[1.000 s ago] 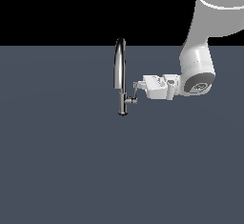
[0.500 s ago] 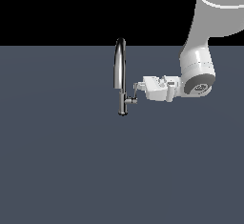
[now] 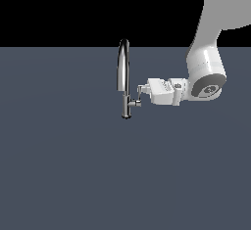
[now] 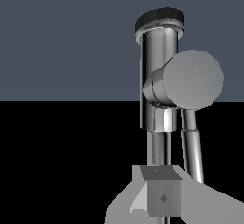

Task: Turn on the faucet by rotating a designated handle.

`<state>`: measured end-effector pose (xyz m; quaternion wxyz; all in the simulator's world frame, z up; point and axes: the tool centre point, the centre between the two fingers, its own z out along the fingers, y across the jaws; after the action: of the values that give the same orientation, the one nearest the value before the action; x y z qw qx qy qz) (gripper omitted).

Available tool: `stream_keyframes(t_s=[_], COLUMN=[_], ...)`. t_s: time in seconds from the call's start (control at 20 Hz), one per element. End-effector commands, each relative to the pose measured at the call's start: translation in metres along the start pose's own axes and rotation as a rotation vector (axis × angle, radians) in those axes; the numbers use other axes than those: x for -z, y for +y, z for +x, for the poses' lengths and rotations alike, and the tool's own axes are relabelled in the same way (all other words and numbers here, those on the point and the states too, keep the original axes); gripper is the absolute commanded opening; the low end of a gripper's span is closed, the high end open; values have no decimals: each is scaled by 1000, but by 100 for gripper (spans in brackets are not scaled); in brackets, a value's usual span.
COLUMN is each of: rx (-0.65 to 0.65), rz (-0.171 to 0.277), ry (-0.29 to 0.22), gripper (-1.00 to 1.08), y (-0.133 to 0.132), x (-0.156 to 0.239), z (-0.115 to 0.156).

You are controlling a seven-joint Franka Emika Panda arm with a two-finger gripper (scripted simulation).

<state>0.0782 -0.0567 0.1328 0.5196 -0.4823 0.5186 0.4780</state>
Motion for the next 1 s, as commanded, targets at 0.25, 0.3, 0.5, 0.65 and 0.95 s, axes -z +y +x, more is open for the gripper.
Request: stream_keyframes(t_s=[0.25,0.3,0.5,0.65,0.95], rx=[0,0,0,0,0], rz=[-5,-5,-6,-6,-5], ry=[-3,-3,-3,-3,-3], gripper=[-100,-100,-100,-100,-100], y=[20,22,24,34,55], x=[0,0,-5,-4,-2], z=[-6,-7,-1,3,13])
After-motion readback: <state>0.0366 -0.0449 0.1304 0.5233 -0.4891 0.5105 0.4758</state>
